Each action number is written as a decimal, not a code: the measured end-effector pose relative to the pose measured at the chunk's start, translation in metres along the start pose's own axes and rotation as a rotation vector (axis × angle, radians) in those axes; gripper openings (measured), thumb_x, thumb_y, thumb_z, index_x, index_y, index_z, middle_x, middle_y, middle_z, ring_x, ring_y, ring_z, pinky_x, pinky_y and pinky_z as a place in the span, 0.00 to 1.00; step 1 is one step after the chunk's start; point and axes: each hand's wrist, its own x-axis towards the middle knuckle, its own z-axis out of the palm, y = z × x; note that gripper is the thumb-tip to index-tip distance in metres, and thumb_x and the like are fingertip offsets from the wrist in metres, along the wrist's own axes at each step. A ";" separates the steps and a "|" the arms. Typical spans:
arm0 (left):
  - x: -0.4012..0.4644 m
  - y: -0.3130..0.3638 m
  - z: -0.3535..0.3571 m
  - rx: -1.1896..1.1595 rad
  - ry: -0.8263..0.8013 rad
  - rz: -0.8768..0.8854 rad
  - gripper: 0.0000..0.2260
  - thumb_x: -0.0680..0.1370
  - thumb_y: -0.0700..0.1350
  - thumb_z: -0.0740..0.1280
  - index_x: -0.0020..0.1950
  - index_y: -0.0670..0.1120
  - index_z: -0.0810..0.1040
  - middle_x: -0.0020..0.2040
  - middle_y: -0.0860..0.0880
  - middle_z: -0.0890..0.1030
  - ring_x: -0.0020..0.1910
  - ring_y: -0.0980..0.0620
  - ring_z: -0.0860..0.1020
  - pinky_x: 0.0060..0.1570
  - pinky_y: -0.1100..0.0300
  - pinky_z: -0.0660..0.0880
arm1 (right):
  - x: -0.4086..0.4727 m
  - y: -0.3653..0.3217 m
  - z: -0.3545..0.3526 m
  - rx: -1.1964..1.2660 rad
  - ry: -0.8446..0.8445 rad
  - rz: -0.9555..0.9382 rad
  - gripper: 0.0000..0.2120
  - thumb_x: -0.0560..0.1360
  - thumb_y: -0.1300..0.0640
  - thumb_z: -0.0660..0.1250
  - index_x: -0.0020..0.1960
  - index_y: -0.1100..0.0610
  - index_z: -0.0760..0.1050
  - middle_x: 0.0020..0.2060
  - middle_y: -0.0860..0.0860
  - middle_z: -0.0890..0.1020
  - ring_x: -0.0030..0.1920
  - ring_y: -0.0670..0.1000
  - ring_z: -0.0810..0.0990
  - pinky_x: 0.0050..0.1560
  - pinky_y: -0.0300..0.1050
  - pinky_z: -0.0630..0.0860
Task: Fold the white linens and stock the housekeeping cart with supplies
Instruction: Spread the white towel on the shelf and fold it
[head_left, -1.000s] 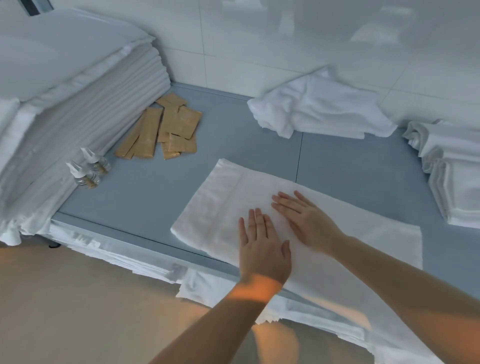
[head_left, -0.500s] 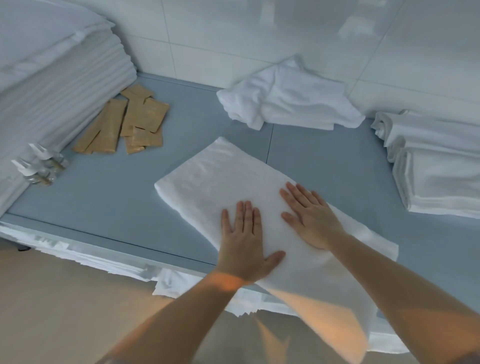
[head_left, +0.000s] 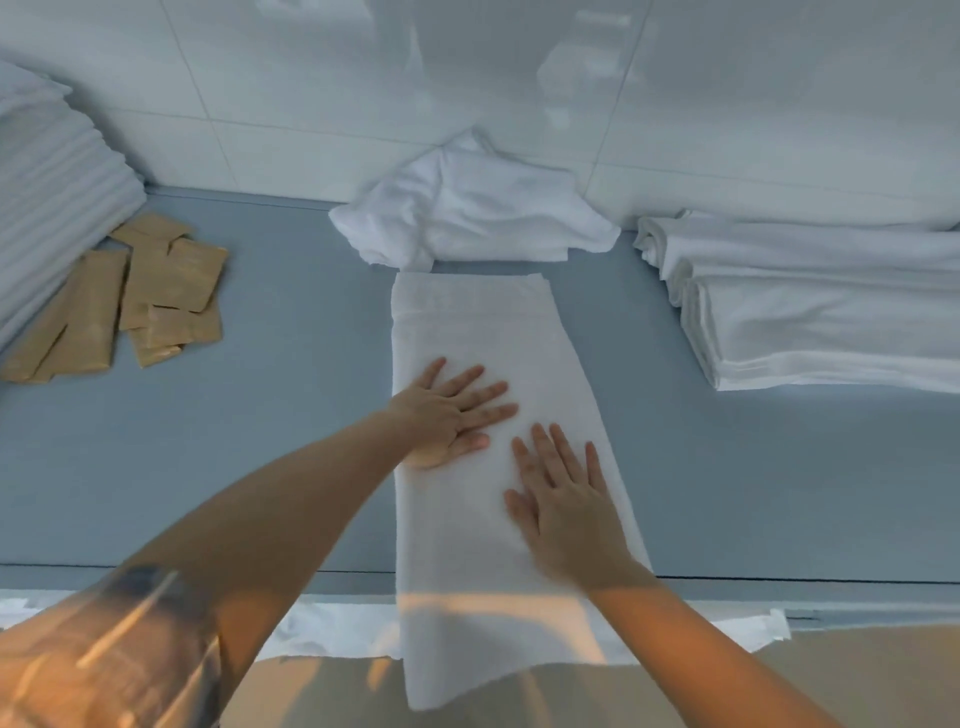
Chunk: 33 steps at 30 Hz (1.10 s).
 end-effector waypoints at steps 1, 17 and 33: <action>0.008 0.002 -0.003 0.017 -0.002 -0.051 0.25 0.77 0.64 0.33 0.72 0.65 0.31 0.77 0.58 0.36 0.76 0.50 0.35 0.71 0.42 0.32 | 0.001 0.001 0.004 0.009 -0.027 -0.007 0.29 0.81 0.41 0.44 0.79 0.52 0.48 0.78 0.53 0.49 0.78 0.55 0.46 0.76 0.58 0.42; -0.014 0.098 0.017 -0.359 0.347 -0.548 0.29 0.81 0.54 0.46 0.78 0.41 0.48 0.79 0.42 0.48 0.78 0.48 0.45 0.75 0.52 0.40 | 0.022 0.000 0.017 0.130 0.064 0.139 0.26 0.83 0.46 0.47 0.78 0.52 0.49 0.78 0.49 0.50 0.78 0.49 0.46 0.76 0.51 0.39; -0.065 0.117 0.029 -0.395 0.406 -0.404 0.28 0.80 0.50 0.59 0.74 0.34 0.60 0.75 0.38 0.60 0.75 0.41 0.59 0.75 0.49 0.51 | -0.032 -0.007 0.012 0.137 -0.056 0.092 0.28 0.82 0.44 0.46 0.78 0.52 0.45 0.77 0.47 0.45 0.77 0.47 0.43 0.75 0.47 0.34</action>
